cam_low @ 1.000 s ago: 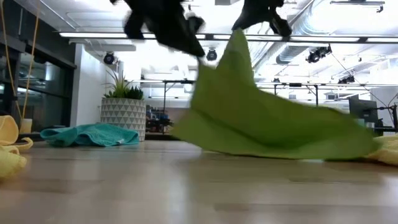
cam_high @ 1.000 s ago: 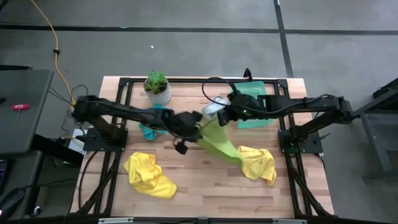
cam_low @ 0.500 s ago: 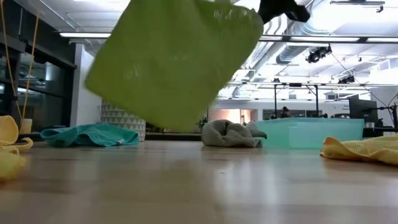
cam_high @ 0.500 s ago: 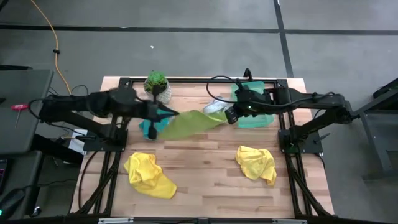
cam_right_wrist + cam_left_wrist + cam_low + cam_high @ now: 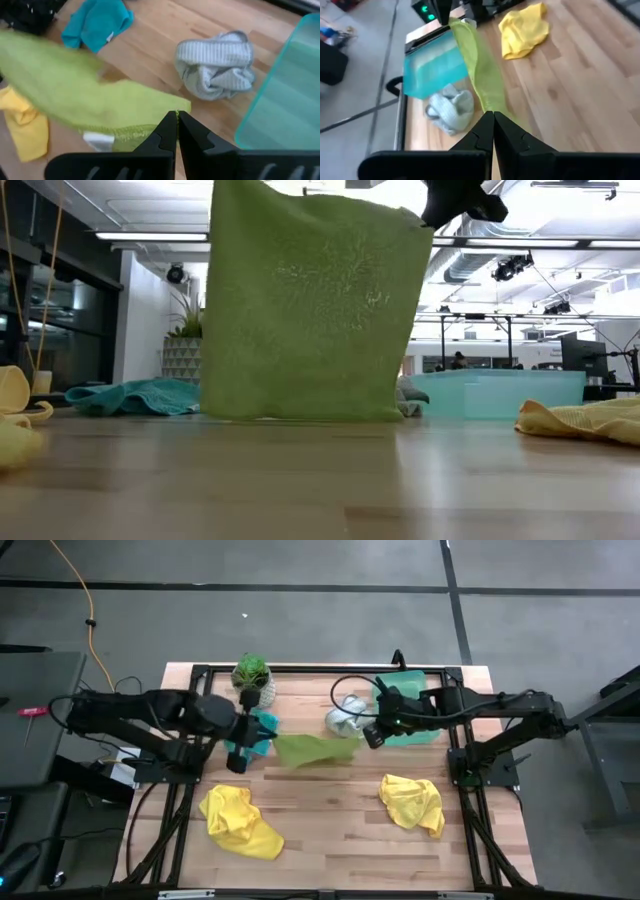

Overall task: Fold microfiber towels
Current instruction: Fold the green microfiber cloth

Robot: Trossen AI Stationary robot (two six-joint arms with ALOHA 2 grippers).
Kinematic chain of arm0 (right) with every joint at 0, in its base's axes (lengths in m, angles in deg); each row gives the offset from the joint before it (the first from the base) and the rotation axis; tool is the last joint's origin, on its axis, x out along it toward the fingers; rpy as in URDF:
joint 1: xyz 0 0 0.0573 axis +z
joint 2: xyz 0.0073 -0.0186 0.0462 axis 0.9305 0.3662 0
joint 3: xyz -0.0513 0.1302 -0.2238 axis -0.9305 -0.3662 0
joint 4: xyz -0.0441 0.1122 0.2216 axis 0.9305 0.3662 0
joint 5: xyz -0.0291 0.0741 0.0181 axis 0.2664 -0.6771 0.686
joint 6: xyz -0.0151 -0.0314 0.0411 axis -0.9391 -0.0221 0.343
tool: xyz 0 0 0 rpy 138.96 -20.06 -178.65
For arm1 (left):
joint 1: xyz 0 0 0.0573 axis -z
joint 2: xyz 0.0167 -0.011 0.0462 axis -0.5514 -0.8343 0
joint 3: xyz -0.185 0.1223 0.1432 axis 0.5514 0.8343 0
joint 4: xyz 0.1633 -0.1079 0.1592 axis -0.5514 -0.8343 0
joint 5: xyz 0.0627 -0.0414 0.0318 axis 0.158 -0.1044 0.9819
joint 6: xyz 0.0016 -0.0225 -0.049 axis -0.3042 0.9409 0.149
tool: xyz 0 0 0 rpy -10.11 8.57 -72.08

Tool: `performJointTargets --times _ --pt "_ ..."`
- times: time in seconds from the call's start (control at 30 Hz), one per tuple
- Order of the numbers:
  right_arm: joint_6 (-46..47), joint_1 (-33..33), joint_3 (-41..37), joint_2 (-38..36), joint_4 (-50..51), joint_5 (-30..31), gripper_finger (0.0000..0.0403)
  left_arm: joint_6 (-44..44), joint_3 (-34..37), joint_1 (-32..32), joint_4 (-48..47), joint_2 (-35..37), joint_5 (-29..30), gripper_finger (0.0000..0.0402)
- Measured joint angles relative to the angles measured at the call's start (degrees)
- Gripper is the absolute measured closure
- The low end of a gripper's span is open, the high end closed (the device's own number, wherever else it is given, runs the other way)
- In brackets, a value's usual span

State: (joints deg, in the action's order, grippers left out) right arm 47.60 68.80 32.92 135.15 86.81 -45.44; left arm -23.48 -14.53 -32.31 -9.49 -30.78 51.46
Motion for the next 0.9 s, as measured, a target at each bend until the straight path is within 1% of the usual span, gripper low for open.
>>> performJointTargets --times 0.13,0.27,0.4,0.47,0.53,0.67,0.83,0.9 --pt "-2.7 -1.7 0.0 0.0 -1.9 0.3 0.0403 -4.9 0.0 0.3 0.4 -1.1 7.7 0.0401" --pt "-4.9 -2.6 0.0 -0.6 -3.3 3.3 0.0403 -10.4 0.0 -0.9 0.4 -1.2 15.9 0.0401" --pt "-6.0 -1.8 0.0 -1.9 -3.5 6.1 0.0403 -15.7 0.0 -1.0 -1.7 -1.3 24.3 0.0401" --pt "-6.8 -0.5 0.0 -2.5 -3.2 6.8 0.0403 -16.7 0.0 -0.3 -3.1 -2.0 26.3 0.0401" --pt "-7.5 1.6 0.0 -2.6 -3.3 7.7 0.0403 -14.4 0.0 0.8 -4.6 -3.0 25.4 0.0401" --pt "-6.9 6.7 0.1 -1.8 -3.0 8.6 0.0403 -5.7 0.0 4.3 -7.4 -4.9 20.5 0.0401" --pt "-0.2 13.1 0.1 1.8 2.2 7.0 0.0403 7.7 0.5 10.9 -8.6 -9.0 13.8 0.0401" --pt "2.2 15.5 0.1 4.2 3.5 5.8 0.0403 14.0 2.2 13.5 -6.6 -10.5 10.4 0.0401"
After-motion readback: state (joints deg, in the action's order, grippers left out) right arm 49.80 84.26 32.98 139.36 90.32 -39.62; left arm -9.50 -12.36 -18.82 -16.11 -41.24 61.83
